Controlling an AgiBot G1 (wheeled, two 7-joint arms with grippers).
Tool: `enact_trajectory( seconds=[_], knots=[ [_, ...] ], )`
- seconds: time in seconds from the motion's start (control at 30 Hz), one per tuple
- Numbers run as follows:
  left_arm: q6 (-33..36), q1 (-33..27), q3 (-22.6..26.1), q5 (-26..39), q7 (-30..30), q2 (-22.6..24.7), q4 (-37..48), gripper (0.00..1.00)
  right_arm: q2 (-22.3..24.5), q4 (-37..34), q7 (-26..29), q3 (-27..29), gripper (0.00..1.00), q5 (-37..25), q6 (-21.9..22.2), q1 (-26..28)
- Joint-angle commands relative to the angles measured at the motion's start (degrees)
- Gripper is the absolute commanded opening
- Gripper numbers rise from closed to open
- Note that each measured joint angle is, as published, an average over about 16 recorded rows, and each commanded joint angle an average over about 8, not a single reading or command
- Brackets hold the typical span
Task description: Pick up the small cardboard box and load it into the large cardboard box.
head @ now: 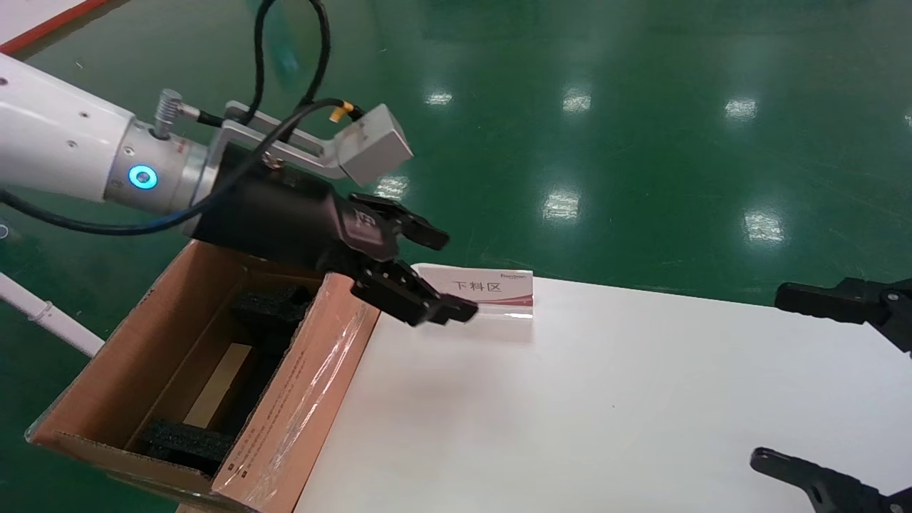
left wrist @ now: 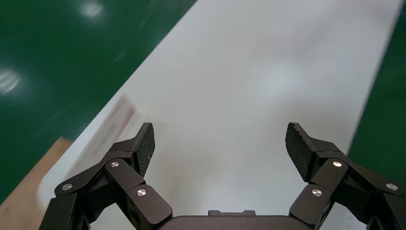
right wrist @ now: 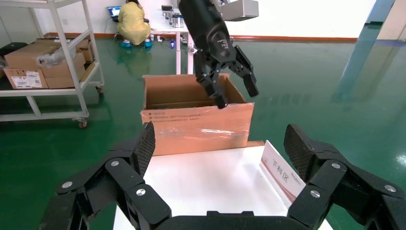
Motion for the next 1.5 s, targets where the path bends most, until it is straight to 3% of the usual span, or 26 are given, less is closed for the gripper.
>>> enact_trajectory(
  seconds=[0.03, 1.27, 1.37, 1.5],
  knots=[
    [0.87, 3.10, -3.75, -0.42, 1.52, 0.20, -0.08, 1.00, 0.00, 0.00, 0.00, -0.01, 1.00, 0.00, 0.00, 0.00],
    [16.89, 60.26, -72.99, -8.22, 29.40, 3.85, -1.56, 1.00, 0.04, -0.01, -0.05, -0.10, 1.00, 0.07, 0.05, 0.02],
    [17.73, 63.40, -76.81, -8.64, 30.66, 4.05, -1.62, 1.00, 0.05, -0.01, -0.06, -0.11, 1.00, 0.08, 0.06, 0.02],
    [18.13, 64.77, -78.49, -8.88, 31.03, 4.16, -1.65, 1.00, 0.05, -0.01, -0.06, -0.11, 1.00, 0.09, 0.08, 0.01]
  ],
)
